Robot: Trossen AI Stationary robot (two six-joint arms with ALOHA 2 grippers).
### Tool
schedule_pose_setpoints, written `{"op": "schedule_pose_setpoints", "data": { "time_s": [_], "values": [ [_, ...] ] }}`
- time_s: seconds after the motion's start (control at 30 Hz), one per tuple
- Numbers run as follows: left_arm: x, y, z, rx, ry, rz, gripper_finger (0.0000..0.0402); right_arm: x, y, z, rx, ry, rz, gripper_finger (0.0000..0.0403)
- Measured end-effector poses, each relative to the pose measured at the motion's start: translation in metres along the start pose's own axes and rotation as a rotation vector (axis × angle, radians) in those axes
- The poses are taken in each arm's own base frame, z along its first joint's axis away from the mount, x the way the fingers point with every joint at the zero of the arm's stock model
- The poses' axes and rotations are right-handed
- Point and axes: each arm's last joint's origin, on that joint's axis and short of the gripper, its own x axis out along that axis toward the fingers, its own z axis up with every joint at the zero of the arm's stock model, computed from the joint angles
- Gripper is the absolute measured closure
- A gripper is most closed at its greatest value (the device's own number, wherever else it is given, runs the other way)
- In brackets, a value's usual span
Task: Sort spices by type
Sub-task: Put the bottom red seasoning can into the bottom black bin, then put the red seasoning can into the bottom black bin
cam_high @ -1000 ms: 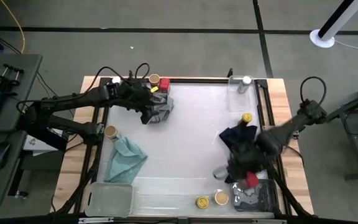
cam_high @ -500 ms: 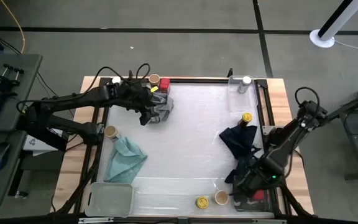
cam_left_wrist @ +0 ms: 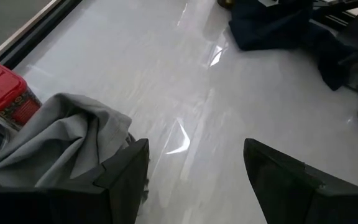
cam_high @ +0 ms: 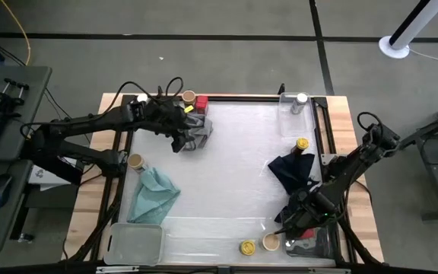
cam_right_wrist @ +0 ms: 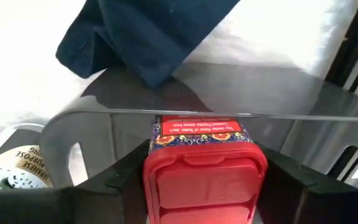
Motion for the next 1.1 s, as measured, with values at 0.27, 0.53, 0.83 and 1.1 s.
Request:
{"op": "schedule_pose_setpoints", "data": {
  "time_s": [0.27,0.53,0.83,1.1],
  "values": [
    [0.0,0.001,0.0,-0.002,-0.008,0.039,0.0151,0.001,0.0,0.002,-0.016,-0.015,0.004,0.0136],
    [0.0,0.001,0.0,-0.002,-0.008,0.039,0.0151,-0.03,0.0,-0.013,-0.108,0.02,0.058,0.0132],
    [0.0,0.001,0.0,-0.021,-0.008,0.036,0.0151,-0.106,-0.012,-0.017,-0.084,-0.218,0.166,0.0131],
    [-0.015,-0.005,0.017,-0.034,-0.051,-0.082,0.0151,-0.141,0.011,0.013,-0.034,-0.446,0.357,0.0131]
  ]
}}
